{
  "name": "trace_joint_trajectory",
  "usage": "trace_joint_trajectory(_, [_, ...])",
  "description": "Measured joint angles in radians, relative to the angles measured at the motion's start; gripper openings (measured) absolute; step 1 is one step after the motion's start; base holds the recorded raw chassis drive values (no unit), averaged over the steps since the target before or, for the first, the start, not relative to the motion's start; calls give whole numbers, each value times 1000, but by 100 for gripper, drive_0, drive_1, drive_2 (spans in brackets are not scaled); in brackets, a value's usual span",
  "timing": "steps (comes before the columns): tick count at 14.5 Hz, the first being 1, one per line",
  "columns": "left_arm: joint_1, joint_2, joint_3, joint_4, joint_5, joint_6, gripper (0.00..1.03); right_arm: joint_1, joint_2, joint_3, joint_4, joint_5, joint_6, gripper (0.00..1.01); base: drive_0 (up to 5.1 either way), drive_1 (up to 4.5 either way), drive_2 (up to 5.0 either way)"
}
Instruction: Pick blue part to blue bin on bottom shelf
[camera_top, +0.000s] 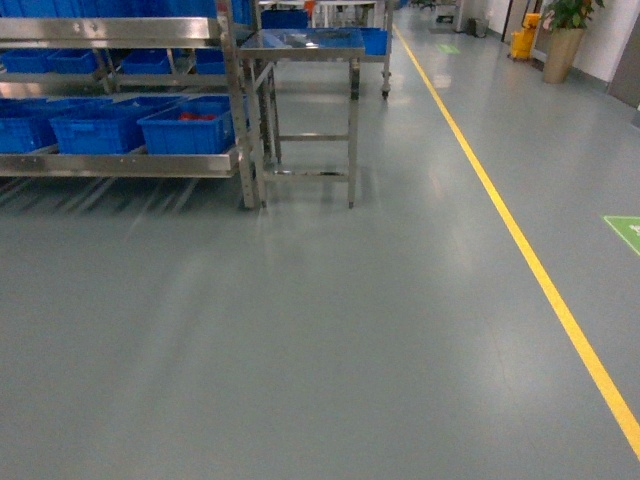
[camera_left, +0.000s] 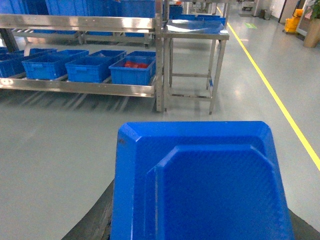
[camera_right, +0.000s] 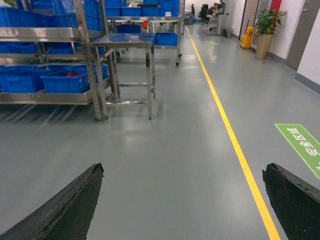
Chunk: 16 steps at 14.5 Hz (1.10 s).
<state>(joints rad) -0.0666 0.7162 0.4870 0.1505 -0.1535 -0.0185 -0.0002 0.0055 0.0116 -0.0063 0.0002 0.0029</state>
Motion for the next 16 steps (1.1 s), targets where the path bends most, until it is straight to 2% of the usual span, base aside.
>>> trace_joint_trajectory(16, [0, 1, 0, -2, 0, 0, 43, 0, 0, 0, 3, 0, 0, 98, 1, 420, -417])
